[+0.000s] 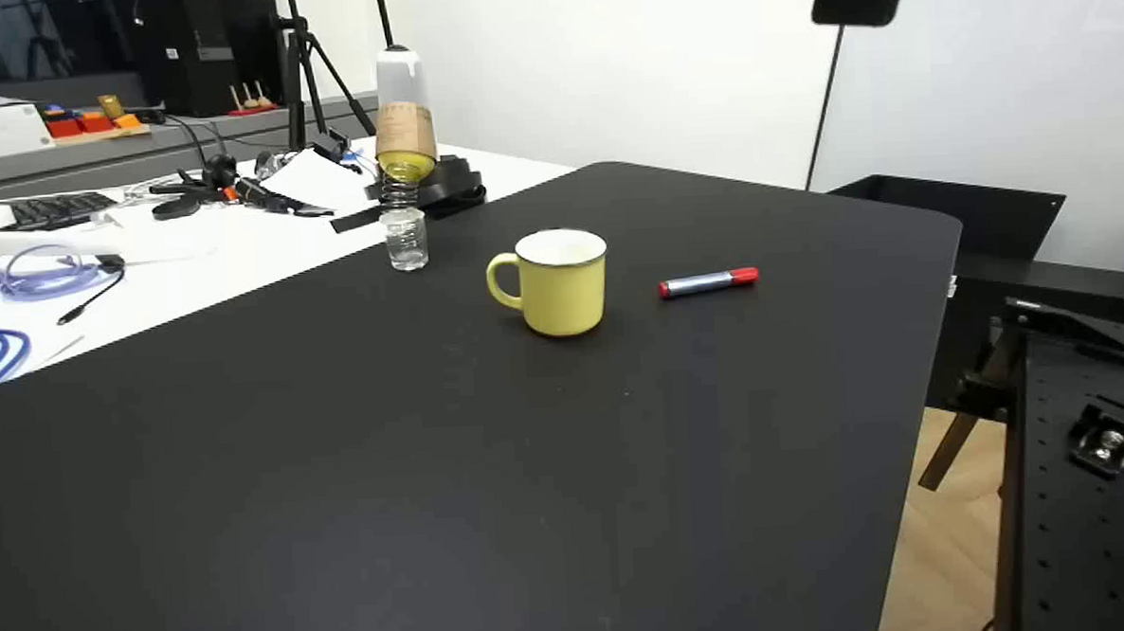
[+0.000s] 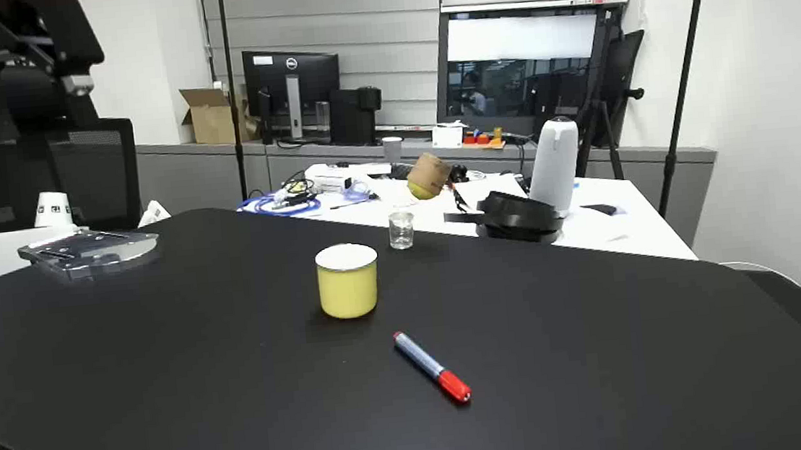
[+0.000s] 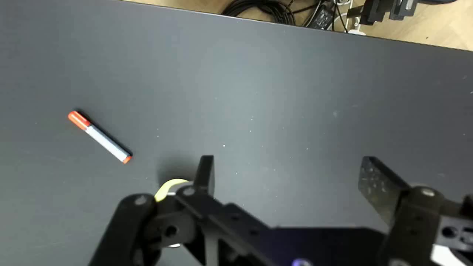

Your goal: Put the marker in the mug cup

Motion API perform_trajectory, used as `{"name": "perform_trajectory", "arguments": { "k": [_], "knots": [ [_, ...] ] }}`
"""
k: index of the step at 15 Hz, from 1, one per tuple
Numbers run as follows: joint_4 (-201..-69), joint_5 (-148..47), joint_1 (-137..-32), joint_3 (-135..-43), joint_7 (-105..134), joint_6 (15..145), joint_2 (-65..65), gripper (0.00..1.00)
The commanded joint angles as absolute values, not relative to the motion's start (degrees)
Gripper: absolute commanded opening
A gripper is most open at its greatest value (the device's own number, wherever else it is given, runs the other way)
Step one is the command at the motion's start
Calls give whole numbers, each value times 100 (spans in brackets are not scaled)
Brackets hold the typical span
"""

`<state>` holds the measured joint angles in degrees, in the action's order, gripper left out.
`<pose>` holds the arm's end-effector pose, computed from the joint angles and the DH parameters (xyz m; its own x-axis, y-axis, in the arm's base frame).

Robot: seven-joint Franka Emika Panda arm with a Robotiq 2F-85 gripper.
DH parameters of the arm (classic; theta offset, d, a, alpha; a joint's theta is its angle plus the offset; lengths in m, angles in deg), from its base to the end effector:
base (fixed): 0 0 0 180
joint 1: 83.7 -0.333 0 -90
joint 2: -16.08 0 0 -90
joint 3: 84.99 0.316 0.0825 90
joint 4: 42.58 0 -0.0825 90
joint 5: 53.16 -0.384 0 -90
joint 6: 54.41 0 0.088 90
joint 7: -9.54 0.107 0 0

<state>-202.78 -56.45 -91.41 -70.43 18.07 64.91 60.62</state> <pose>0.2938 0.1153 0.4161 0.9864 0.1492 0.0691 0.1406 -0.9832 0.1166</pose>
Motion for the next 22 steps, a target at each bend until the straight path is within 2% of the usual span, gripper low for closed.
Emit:
{"name": "perform_trajectory", "arguments": {
  "k": [1, 13, 18, 22],
  "knots": [
    [-20268, -5574, -9226, -7127, 1865, 6481, 6046, 100],
    [-20268, -5363, -9060, -7179, 1826, 6409, 6077, 100],
    [-20266, -4546, -8529, -7713, 1399, 6441, 6121, 100],
    [-20247, -4119, -8092, -8499, 656, 6703, 6106, 100]
  ]
}}
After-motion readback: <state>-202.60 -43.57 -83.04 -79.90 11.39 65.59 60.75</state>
